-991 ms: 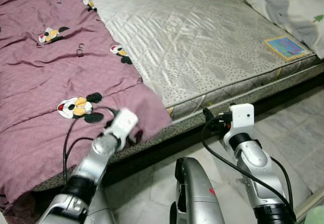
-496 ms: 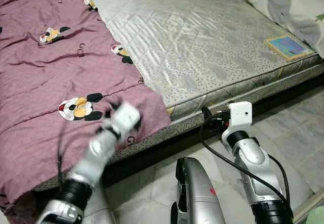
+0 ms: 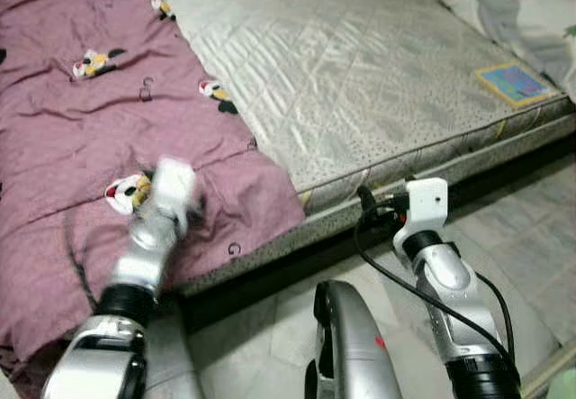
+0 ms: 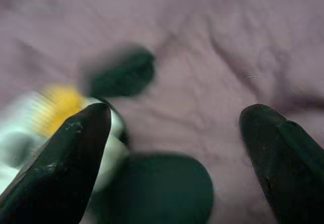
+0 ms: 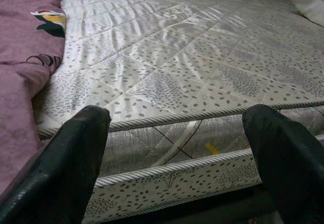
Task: Clean up the room
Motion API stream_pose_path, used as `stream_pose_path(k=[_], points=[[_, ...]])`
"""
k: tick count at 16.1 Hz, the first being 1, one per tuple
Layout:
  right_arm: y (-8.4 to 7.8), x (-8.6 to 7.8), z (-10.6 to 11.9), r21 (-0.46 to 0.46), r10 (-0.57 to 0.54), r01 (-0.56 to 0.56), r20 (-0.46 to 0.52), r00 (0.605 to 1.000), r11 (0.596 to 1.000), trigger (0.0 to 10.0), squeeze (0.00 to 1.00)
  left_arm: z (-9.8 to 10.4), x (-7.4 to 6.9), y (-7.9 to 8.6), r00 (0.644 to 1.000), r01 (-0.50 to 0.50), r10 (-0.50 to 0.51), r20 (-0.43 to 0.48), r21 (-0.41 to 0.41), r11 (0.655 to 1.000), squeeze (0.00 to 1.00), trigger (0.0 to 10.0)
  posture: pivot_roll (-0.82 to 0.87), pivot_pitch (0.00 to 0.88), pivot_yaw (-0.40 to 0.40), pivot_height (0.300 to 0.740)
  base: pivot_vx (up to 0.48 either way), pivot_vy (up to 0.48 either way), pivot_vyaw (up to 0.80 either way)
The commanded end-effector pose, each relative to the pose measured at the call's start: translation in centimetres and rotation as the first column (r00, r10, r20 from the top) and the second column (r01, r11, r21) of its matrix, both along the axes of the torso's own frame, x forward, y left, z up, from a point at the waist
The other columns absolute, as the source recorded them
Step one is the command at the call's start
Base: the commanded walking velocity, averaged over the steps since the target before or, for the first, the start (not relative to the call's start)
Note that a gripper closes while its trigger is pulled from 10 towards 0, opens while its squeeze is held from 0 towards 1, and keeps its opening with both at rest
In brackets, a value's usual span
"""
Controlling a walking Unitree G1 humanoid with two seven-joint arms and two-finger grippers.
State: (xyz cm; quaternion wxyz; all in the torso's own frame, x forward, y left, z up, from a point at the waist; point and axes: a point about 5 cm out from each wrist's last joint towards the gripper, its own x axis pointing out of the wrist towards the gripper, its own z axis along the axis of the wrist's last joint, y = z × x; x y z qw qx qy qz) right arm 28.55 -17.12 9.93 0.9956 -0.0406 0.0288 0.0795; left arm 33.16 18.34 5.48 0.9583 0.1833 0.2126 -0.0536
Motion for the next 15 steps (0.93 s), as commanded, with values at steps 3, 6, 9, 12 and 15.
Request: stream_pose_path(k=[3, 6, 9, 12, 15], points=[[-0.5, -0.2, 0.2, -0.005, -0.018, 0.018, 0.008, 1.0, 1.0, 10.0, 0.0, -1.9, -0.5, -3.9, 0.959, 0.236, -0.23, -0.164, 0.023, 0.971, 0.0, 10.0, -0.13, 0.044, -0.072, 0.506, 0.0, 0.0, 0.0], [-0.5, 0.1, 0.5, 0.008, -0.027, 0.027, 0.017, 0.999, 1.0, 10.0, 0.0, -1.9, -0.5, -4.6, 0.972, 0.225, -0.218, -0.092, 0.079, 0.971, 0.0, 10.0, -0.12, 0.041, -0.065, 0.506, 0.0, 0.0, 0.0], [0.4, 0.9, 0.7, 0.047, -0.016, 0.014, 0.028, 0.999, 0.999, 10.0, 0.0, 1.8, -0.2, -0.7, 0.964, -0.084, 0.078, 0.253, 0.013, 0.996, 0.0, 10.0, -0.07, 0.039, -0.055, 0.506, 0.0, 0.0, 0.0], [0.9, 2.0, 0.1, 0.035, -0.027, 0.027, 0.018, 0.999, 0.999, 10.0, 0.0, 4.1, -3.8, 1.3, 0.861, -0.274, 0.336, 0.381, -0.21, 0.939, 0.0, 10.0, 0.05, 0.028, -0.069, 0.506, 0.0, 0.0, 0.0], [3.2, 3.8, 0.1, 0.058, 0.019, -0.02, 0.022, 1.0, 0.998, 10.0, 0.0, 4.9, -9.0, 2.7, 0.81, -0.311, 0.402, 0.427, -0.269, 0.912, 0.0, 10.0, 0.13, 0.03, -0.085, 0.506, 0.0, 0.0, 0.53]])
